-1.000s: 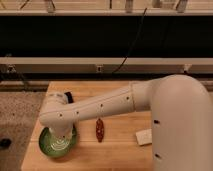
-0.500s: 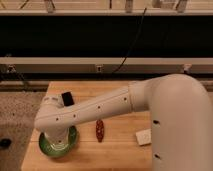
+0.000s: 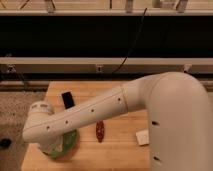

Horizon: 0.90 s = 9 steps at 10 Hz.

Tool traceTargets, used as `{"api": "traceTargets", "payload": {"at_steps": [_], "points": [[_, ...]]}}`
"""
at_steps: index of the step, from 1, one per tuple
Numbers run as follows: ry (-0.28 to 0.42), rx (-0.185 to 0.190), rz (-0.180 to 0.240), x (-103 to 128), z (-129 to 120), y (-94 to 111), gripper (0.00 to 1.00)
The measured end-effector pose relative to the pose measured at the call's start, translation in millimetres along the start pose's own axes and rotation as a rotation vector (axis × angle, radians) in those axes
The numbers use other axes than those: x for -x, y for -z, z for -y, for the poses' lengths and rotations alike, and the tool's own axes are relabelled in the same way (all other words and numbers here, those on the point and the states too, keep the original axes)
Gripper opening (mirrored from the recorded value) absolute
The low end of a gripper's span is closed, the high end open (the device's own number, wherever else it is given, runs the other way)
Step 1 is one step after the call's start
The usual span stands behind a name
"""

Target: Place the bottle in the ceramic bowl

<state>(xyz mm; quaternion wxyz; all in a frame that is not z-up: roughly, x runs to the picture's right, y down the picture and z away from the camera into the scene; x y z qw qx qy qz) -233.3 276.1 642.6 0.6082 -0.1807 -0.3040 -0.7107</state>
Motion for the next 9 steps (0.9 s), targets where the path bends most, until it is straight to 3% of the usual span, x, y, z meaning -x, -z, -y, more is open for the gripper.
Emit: {"api": "traceTargets", "payload": {"at_steps": [3,5,6,9], "points": [[-0.013,-0.008,0.006,15.0,0.1,4.5,0.73],[-0.036,-0.018,0.000,16.1,-4.1,5.5,0.79],[-0.038,-0.019,0.000,14.1,-5.3,6.4,0.76],[-0.053,-0.025,-0.011,7.6,-14.2,12.1,0.45]]}}
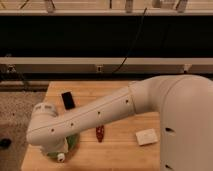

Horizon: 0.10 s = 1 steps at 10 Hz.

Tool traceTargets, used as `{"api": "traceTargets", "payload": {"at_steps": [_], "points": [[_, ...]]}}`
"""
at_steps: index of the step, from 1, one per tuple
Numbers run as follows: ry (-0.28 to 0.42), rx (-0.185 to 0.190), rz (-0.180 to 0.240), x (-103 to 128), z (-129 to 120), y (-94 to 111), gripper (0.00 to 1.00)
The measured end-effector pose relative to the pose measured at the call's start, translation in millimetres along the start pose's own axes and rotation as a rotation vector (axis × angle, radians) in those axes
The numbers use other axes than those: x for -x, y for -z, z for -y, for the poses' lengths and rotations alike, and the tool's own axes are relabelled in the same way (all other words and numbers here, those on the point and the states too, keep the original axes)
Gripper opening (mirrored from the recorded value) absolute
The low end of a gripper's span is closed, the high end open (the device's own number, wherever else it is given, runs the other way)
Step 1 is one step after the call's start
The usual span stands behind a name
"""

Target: Place the bottle in the ceramic bowl

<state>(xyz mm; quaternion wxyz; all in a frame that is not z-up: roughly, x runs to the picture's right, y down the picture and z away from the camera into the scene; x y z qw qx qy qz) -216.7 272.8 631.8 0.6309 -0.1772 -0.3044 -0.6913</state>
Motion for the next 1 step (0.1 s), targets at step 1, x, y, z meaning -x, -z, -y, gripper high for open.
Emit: {"api": "traceTargets", "payload": {"at_steps": [1], "points": [[-0.006,-0.003,-0.003,-0.5,-1.9,1.6,0.36]]}}
